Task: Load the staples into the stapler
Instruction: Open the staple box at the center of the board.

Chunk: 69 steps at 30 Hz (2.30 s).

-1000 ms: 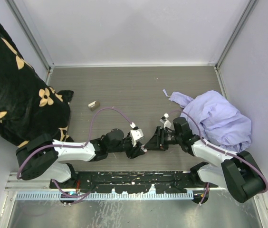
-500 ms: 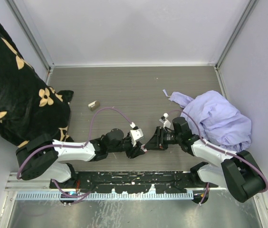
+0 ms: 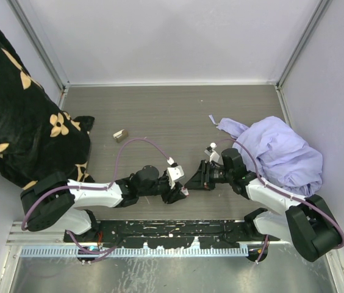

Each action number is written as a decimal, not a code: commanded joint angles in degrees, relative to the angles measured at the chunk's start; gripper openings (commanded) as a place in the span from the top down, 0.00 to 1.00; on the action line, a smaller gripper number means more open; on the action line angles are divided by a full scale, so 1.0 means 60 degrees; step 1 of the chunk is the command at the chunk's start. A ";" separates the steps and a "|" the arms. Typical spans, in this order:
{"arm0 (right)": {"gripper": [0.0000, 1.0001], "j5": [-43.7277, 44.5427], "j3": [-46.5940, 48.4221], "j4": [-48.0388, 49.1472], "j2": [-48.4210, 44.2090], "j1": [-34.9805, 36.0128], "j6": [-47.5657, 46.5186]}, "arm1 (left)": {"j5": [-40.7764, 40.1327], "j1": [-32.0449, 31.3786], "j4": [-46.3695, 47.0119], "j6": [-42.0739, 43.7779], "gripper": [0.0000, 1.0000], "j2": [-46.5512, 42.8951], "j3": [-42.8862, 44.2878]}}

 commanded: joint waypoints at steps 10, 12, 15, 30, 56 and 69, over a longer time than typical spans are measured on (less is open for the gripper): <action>0.66 -0.0098 0.0188 0.0254 -0.0093 0.0068 -0.0037 | 0.0078 -0.0031 0.0550 0.0098 0.56 -0.0273 -0.0019; 0.65 -0.0136 0.0195 0.0244 -0.0089 0.0068 -0.0037 | 0.0065 -0.0030 0.0564 0.0098 0.57 -0.0279 -0.0017; 0.65 -0.0180 0.0174 0.0206 0.0001 0.0071 -0.0047 | -0.0002 -0.0031 0.0641 0.0070 0.57 -0.0329 -0.0071; 0.65 -0.0260 0.0070 0.0227 0.0185 0.0126 -0.0035 | -0.0057 -0.0045 0.0679 0.0064 0.57 -0.0367 -0.0108; 0.65 -0.0678 0.0118 0.1089 0.0805 0.0677 0.0299 | -0.0038 -0.0105 0.0829 -0.0034 0.56 -0.0209 -0.0069; 0.65 -0.0601 0.0187 0.1424 0.1208 0.1059 0.0374 | -0.0114 -0.0120 0.0856 -0.0034 0.57 -0.0154 -0.0054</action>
